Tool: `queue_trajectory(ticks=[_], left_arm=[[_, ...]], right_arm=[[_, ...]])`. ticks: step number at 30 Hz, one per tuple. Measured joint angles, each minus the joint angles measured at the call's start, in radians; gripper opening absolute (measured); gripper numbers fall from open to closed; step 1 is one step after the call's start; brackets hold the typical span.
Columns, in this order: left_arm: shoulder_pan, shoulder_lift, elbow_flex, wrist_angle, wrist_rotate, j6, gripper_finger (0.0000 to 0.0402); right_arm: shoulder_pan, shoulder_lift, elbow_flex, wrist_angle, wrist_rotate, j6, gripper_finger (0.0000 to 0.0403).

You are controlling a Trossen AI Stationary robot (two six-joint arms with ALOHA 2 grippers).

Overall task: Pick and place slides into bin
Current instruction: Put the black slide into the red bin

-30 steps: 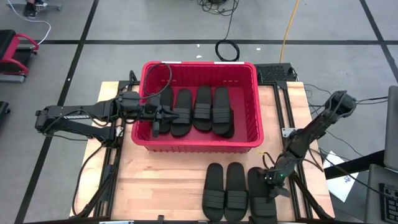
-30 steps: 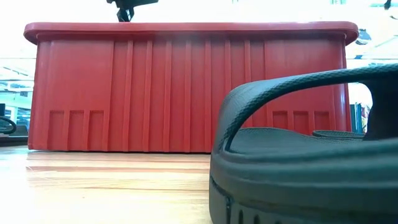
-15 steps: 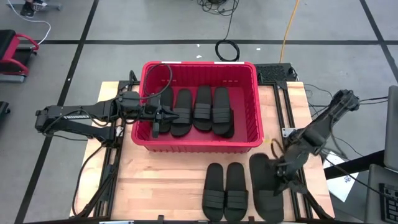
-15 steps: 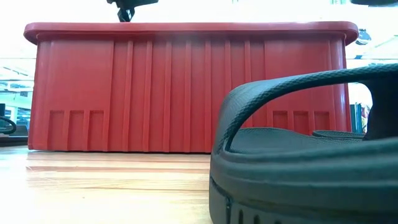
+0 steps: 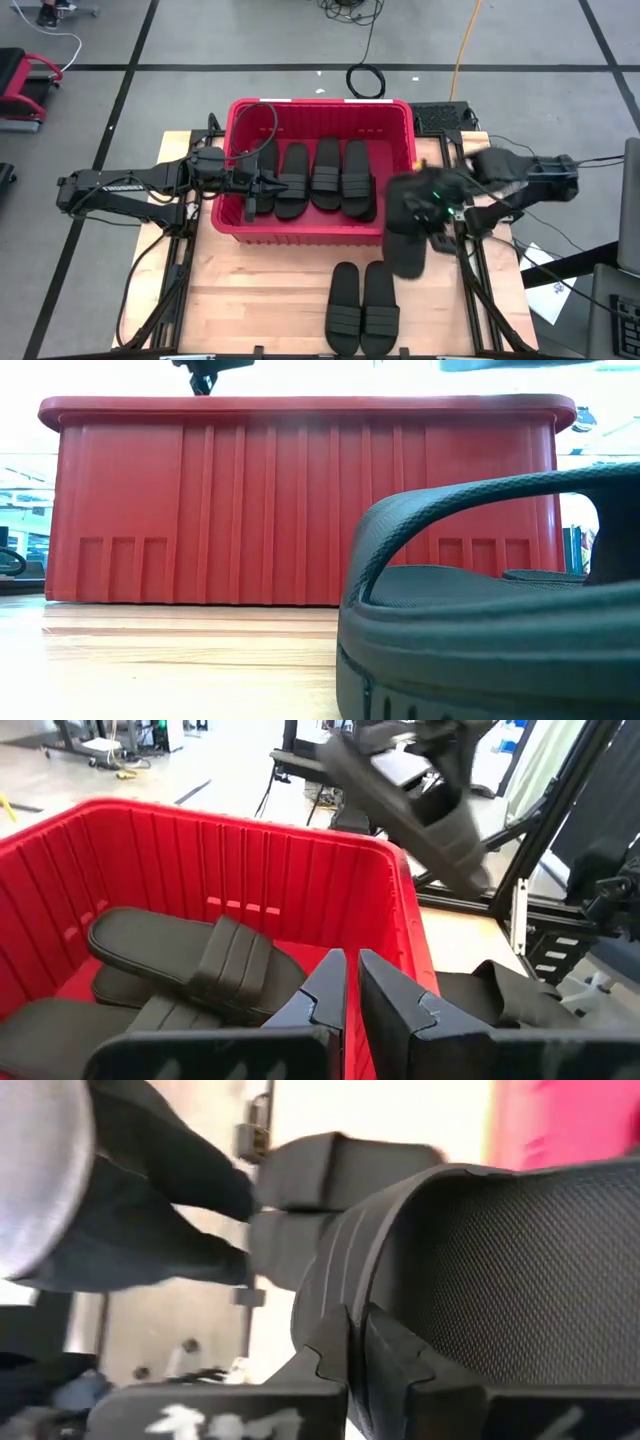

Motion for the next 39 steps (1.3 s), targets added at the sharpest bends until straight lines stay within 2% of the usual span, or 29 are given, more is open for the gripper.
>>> queue_trajectory(ticks=[7,13,17,25,29,39], left_arm=[[0.000,0.000,0.000,0.019,0.000,0.036,0.0026],[0.000,0.000,0.000,0.016,0.000,-0.001,0.0026],[0.000,0.000,0.000,0.008,0.000,-0.021,0.0026],[0.018,0.000,0.000,0.001,-0.001,0.006,0.0026],[0.059,-0.003,0.000,-0.017,-0.006,0.036,0.0026],[0.166,-0.019,0.000,-0.094,-0.011,0.019,0.0026]], right_arm=[[-0.326,0.129,0.129,-0.033,-0.073,-0.337,0.0004],[-0.557,0.254,0.231,0.036,-0.020,-0.456,0.0004],[-0.659,0.339,0.307,0.110,-0.076,-0.483,0.0005],[-0.741,0.515,0.445,0.182,-0.215,-0.571,0.0004],[-0.752,0.598,0.463,0.197,-0.308,-0.630,0.0003],[-0.753,0.744,0.463,0.098,-0.366,-0.851,0.0003]])
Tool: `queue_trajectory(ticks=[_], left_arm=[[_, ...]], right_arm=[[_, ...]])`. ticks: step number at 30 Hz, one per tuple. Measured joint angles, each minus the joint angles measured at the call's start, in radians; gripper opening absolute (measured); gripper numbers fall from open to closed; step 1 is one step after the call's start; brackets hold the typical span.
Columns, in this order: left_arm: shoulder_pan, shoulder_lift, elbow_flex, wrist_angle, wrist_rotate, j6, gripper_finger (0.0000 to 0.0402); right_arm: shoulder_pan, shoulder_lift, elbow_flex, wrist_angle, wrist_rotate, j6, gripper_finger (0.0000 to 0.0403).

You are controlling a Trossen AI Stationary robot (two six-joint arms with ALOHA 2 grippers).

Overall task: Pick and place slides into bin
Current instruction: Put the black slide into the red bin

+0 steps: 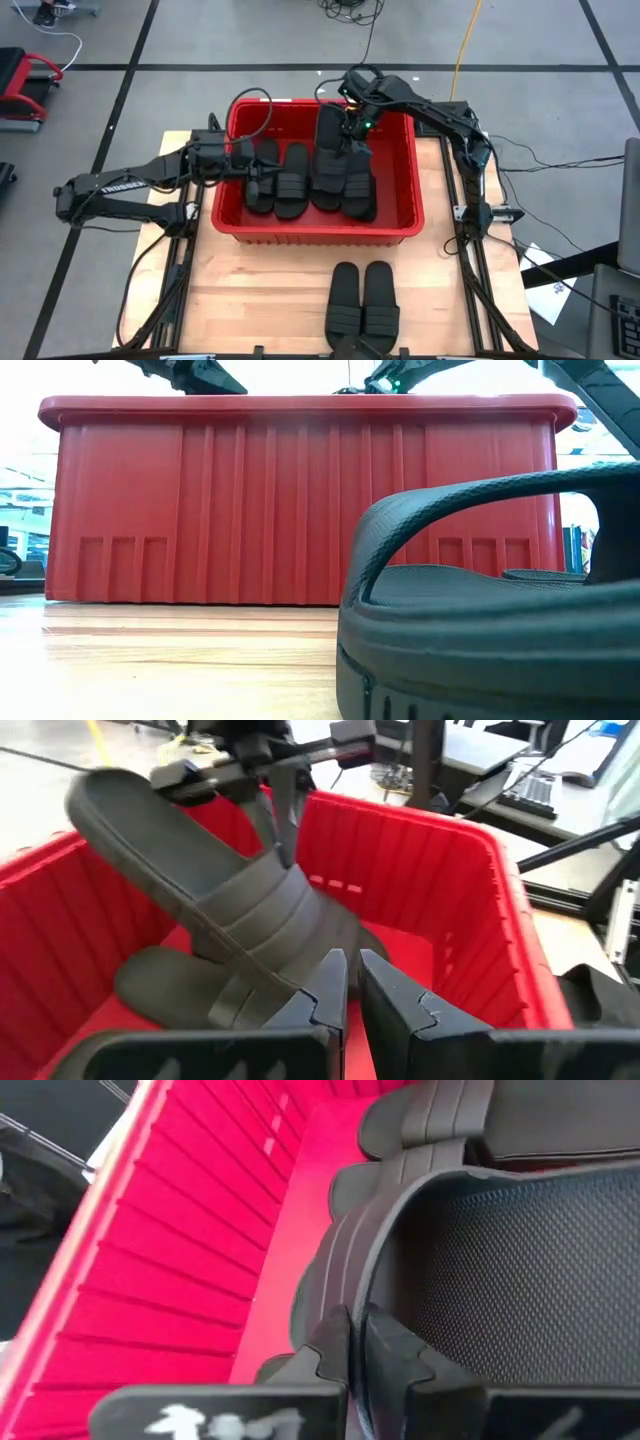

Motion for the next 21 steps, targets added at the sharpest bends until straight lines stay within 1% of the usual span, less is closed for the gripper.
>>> queue_trajectory(ticks=[2,5,13,15,21], left_arm=[[0.014,0.000,0.000,-0.003,0.000,0.000,0.0026],[0.033,0.000,0.000,-0.006,0.000,0.000,0.0026],[0.065,0.000,0.000,-0.005,0.008,-0.001,0.0026],[0.070,0.000,0.000,-0.004,0.008,0.001,0.0026],[0.084,0.000,0.000,-0.004,0.009,0.005,0.0026]], right_arm=[[0.000,0.009,0.000,0.007,-0.013,-0.004,0.0003],[0.004,0.017,0.000,0.024,-0.060,-0.004,0.0003],[0.024,0.017,0.000,0.090,-0.080,0.005,0.0003],[0.024,0.020,-0.001,0.091,-0.107,0.005,0.0003],[0.031,0.077,-0.007,0.093,-0.134,0.023,0.0003]])
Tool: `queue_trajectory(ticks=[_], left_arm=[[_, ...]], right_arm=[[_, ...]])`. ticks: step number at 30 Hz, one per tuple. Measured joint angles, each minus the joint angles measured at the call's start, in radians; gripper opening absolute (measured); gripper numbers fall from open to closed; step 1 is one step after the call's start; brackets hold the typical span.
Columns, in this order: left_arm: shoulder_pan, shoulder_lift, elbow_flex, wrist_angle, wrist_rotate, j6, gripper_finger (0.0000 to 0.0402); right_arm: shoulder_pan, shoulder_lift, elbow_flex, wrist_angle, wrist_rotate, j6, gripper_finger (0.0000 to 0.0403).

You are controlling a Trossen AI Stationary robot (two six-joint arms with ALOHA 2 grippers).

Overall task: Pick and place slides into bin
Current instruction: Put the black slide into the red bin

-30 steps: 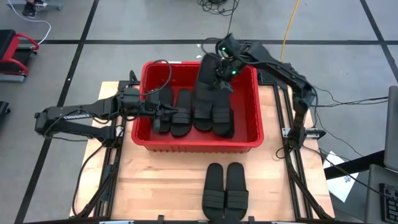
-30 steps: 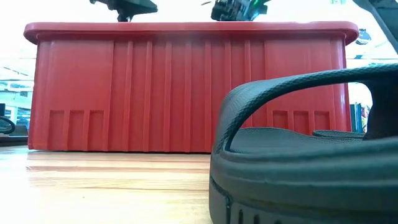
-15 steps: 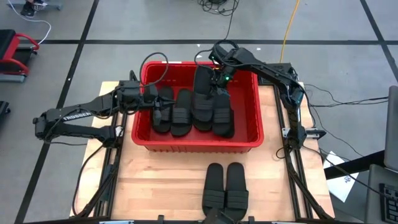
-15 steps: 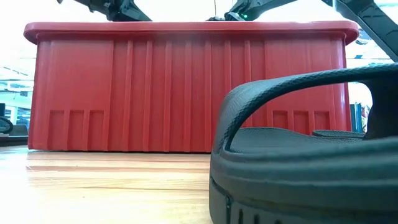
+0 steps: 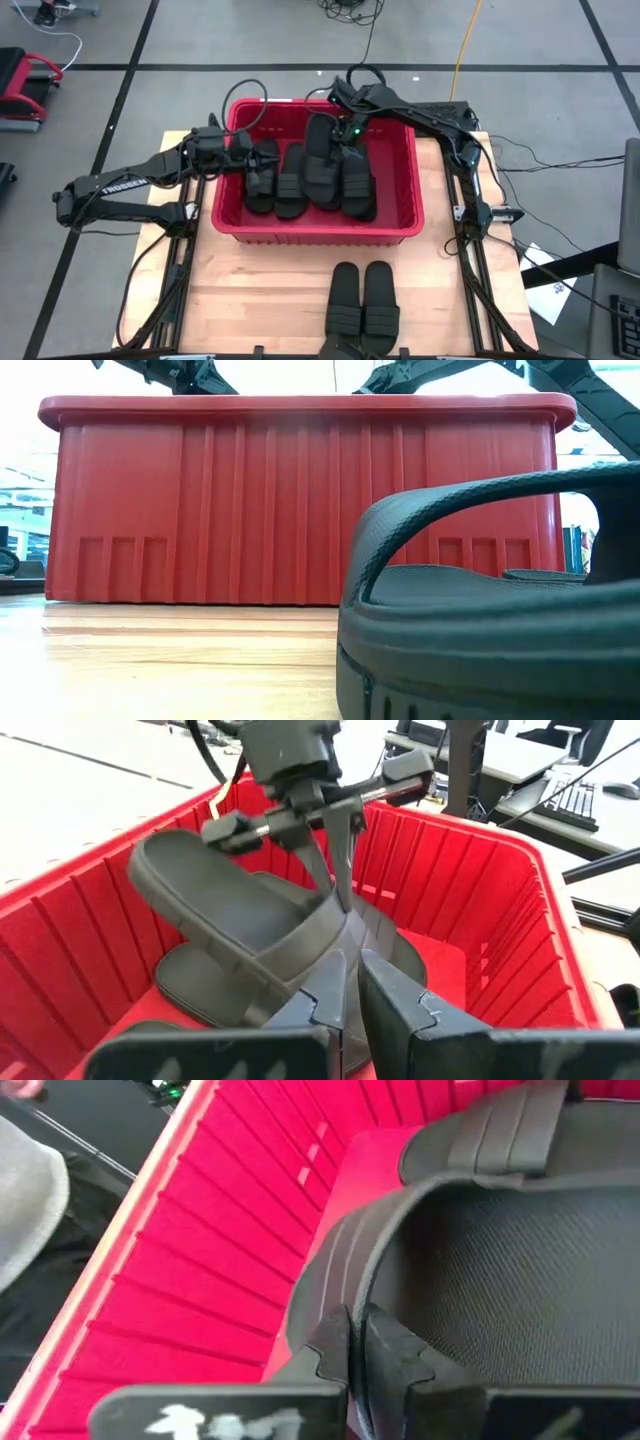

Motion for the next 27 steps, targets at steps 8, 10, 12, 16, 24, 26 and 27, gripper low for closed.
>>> queue_trajectory(ticks=[8,10,12,16,24,26,27], left_arm=[[0.011,0.000,0.000,-0.001,0.000,0.003,0.0026],[0.011,0.000,0.000,-0.002,0.000,0.016,0.0026],[0.011,0.000,0.000,-0.002,0.000,0.030,0.0026],[0.011,0.000,0.000,-0.002,-0.001,0.040,0.0026],[0.025,0.000,0.000,-0.002,0.000,0.046,0.0026],[0.027,0.000,0.000,-0.001,-0.001,0.046,0.0026],[0.029,0.000,0.000,-0.001,0.000,0.048,0.0026]], right_arm=[[0.003,0.073,0.000,-0.065,-0.020,-0.027,0.0003],[-0.003,0.080,0.000,-0.083,-0.021,-0.040,0.0003],[-0.012,0.090,0.000,-0.095,-0.020,-0.050,0.0003],[-0.035,0.110,0.000,-0.097,-0.020,-0.046,0.0003],[-0.050,0.120,-0.021,-0.100,-0.022,-0.029,0.0003],[-0.050,0.120,-0.032,-0.098,-0.023,-0.022,0.0003],[-0.050,0.120,-0.039,-0.094,-0.023,-0.022,0.0003]])
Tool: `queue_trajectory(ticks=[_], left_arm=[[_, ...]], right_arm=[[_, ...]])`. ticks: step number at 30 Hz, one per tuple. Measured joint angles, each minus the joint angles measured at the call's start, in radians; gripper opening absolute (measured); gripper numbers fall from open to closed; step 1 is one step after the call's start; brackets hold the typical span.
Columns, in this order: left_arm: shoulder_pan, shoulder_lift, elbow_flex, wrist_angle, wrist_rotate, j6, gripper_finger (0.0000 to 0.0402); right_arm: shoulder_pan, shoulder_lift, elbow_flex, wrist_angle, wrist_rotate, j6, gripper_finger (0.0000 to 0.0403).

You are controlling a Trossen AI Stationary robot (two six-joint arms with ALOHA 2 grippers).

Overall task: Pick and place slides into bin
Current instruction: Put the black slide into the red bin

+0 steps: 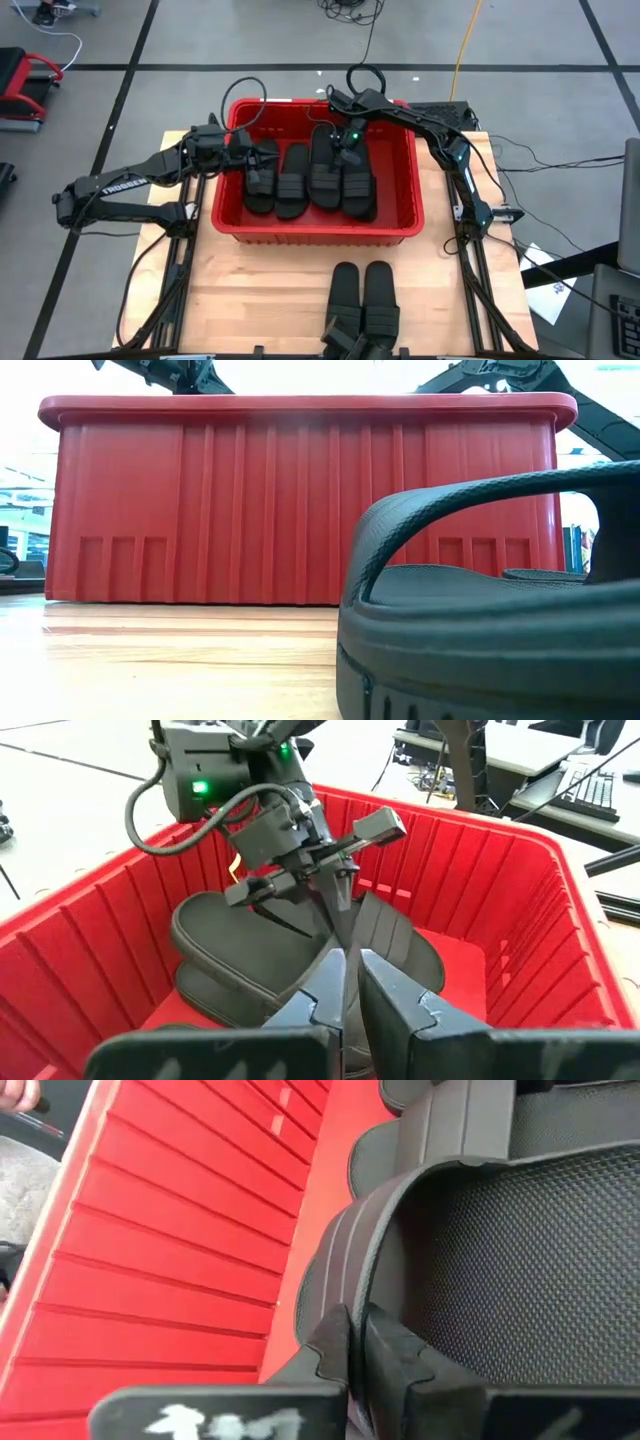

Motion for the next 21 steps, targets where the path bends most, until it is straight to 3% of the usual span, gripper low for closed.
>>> queue_trajectory(ticks=[9,16,21], left_arm=[[0.004,0.000,0.000,0.002,-0.001,0.015,0.0026],[0.004,0.000,0.000,0.003,-0.001,0.015,0.0026],[0.004,0.000,0.000,0.003,-0.001,0.015,0.0026]], right_arm=[[-0.002,-0.003,-0.068,0.054,-0.004,0.030,0.0011],[-0.001,-0.004,-0.071,0.067,0.015,0.091,0.0062],[0.002,-0.010,-0.071,0.067,0.084,0.110,0.0096]])
